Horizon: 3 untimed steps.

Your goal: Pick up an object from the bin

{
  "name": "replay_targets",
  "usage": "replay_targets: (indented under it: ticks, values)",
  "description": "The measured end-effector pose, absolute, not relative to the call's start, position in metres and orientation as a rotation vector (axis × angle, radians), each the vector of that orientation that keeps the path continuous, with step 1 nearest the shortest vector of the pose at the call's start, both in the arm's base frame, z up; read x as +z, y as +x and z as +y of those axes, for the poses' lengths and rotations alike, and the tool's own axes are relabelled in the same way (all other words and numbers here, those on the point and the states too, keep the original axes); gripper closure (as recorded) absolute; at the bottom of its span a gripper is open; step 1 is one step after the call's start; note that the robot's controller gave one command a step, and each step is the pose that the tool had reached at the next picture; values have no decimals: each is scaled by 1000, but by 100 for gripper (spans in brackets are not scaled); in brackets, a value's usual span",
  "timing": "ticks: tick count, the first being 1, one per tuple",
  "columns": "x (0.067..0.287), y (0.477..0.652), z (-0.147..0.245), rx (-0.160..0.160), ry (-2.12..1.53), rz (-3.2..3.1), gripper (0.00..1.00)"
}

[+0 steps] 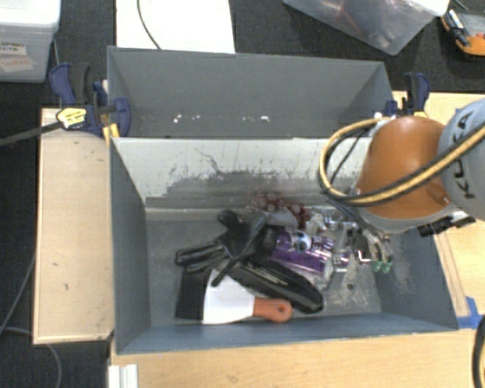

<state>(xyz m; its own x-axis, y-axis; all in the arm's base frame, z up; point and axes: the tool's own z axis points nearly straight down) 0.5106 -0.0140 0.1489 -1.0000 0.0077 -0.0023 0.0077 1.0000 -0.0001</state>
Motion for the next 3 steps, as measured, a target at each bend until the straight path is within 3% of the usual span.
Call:
replay_targets:
  ticks: [1,2,3]
  values:
    - [149,511,-14,0,12,3139,0]
    - [82,517,-9,3,282,3086,0]
    - [93,515,-10,2,277,3098,0]
